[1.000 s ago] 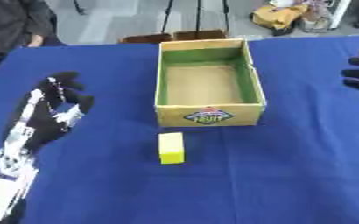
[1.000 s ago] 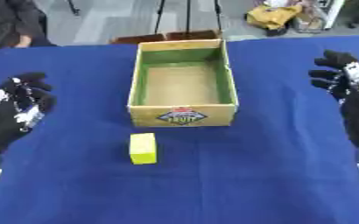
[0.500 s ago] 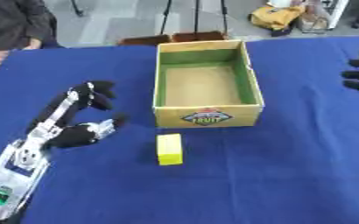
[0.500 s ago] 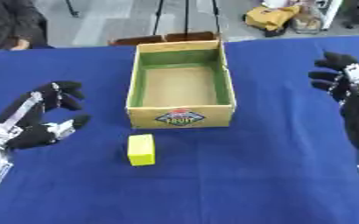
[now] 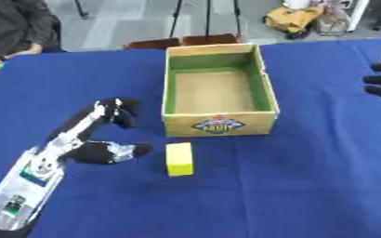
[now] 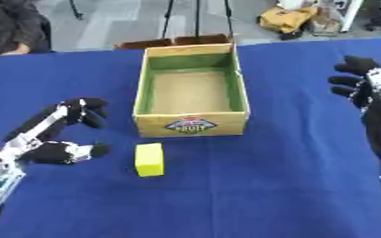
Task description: Pick up objects on the table and place them in the box.
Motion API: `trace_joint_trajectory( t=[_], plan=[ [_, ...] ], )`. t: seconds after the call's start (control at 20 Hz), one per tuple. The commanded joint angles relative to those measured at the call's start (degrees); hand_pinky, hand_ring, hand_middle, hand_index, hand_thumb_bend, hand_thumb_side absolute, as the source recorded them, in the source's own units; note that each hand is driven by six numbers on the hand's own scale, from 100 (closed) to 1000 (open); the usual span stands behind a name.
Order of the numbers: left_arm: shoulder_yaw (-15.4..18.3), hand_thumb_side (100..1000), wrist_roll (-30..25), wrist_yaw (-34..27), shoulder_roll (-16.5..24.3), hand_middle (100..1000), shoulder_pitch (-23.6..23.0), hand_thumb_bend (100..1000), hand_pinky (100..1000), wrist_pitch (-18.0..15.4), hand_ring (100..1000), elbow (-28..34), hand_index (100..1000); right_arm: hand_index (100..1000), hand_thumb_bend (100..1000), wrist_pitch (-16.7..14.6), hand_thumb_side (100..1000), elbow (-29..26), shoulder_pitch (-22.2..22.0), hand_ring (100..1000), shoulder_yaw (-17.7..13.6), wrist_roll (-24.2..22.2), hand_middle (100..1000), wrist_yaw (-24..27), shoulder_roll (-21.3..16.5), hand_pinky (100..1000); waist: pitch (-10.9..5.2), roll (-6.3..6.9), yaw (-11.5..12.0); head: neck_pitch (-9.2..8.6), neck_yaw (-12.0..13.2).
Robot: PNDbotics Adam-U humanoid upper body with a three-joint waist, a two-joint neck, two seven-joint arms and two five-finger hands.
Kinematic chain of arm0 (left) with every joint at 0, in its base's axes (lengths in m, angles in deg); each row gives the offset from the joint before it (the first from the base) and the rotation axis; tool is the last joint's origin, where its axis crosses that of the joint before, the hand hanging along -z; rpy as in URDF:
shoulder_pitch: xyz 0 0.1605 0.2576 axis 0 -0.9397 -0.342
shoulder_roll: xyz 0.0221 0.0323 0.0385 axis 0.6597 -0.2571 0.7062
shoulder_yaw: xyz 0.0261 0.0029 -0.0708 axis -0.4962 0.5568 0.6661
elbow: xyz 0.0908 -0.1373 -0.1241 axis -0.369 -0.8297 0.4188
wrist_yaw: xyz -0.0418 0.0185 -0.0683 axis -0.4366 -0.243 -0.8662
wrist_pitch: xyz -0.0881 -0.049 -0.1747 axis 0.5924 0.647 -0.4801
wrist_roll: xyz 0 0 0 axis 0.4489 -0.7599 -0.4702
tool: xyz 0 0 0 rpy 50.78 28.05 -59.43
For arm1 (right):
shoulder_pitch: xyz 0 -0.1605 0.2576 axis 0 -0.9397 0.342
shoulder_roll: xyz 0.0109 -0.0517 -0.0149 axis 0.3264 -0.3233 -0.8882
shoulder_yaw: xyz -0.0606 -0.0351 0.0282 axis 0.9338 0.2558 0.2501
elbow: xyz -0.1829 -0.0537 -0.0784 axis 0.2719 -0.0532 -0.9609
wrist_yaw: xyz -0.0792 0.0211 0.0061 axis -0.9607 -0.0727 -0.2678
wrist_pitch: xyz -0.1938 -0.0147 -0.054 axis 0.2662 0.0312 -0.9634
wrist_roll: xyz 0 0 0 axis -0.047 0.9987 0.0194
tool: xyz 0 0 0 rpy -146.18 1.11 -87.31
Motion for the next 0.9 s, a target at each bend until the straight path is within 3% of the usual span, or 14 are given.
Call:
trace_joint_trajectory(
  t=[0.05,0.9],
  plan=[
    [-0.9,528,-1.3,1.8,1.9,703,1.7,775,734,0.1,669,-0.1,871,871,100,0.0,856,-1.1,0.8,773,-0.1,0.0,777,0.1,-1.3,802,-0.95,-0.03,-0.1,-0.29,0.2],
    [-4.8,529,-4.0,7.0,-0.7,720,7.9,765,753,0.6,687,-5.1,874,870,100,0.1,855,-1.1,0.8,772,0.0,-0.1,777,0.1,-1.1,801,-1.1,-0.1,-0.3,-0.15,0.4]
  ],
)
